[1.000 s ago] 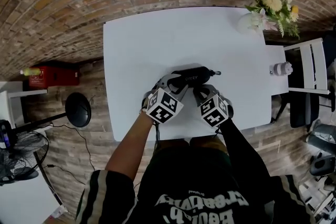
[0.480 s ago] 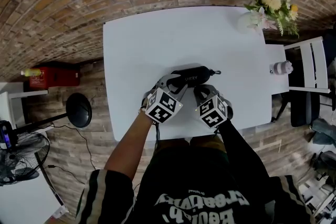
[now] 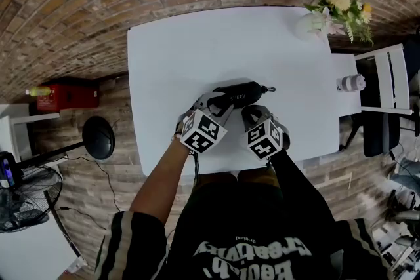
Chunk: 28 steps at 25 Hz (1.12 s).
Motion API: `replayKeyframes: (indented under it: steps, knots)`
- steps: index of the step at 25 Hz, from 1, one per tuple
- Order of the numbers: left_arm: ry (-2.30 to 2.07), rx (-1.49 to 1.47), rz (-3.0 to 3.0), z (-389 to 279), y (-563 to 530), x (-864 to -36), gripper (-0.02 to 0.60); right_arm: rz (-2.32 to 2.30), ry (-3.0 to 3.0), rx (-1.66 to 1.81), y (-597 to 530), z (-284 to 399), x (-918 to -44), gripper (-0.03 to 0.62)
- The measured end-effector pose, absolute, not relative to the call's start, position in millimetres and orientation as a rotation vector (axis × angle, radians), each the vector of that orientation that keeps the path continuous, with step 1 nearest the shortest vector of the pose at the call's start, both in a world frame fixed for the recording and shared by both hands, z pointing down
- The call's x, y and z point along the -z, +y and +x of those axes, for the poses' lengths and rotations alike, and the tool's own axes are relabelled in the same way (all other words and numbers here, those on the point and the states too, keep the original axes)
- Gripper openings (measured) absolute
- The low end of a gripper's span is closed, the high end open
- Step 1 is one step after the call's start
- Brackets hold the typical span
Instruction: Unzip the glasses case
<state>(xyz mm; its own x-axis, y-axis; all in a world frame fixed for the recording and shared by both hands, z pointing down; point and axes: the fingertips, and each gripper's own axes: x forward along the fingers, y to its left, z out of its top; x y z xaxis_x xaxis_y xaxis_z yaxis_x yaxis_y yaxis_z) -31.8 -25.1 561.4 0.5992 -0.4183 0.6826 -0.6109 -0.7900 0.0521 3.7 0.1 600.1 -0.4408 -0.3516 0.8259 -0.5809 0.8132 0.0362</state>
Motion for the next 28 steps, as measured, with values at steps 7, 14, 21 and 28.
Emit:
replayKeyframes:
  steps: [7,14,21,28]
  knots:
    - [-0.835,-1.010,2.564,-31.5,-25.9,-561.3,0.107,0.758,-2.041,-0.312,-6.9,8.0,-600.3,0.012]
    - [-0.823,-1.023,2.576,-31.3,-25.5,-562.3,0.106,0.830,-2.007,-0.327,-12.7,15.9,-602.9,0.012]
    - [-0.809,-1.026,2.576,-31.3,-25.6,-562.0,0.104,0.917,-1.967,-0.374,-28.7,44.7,-605.3,0.012]
    - [-0.808,-1.017,2.575,-31.4,-25.7,-561.8,0.104,0.905,-1.970,-0.364,-39.4,56.5,-604.2,0.012]
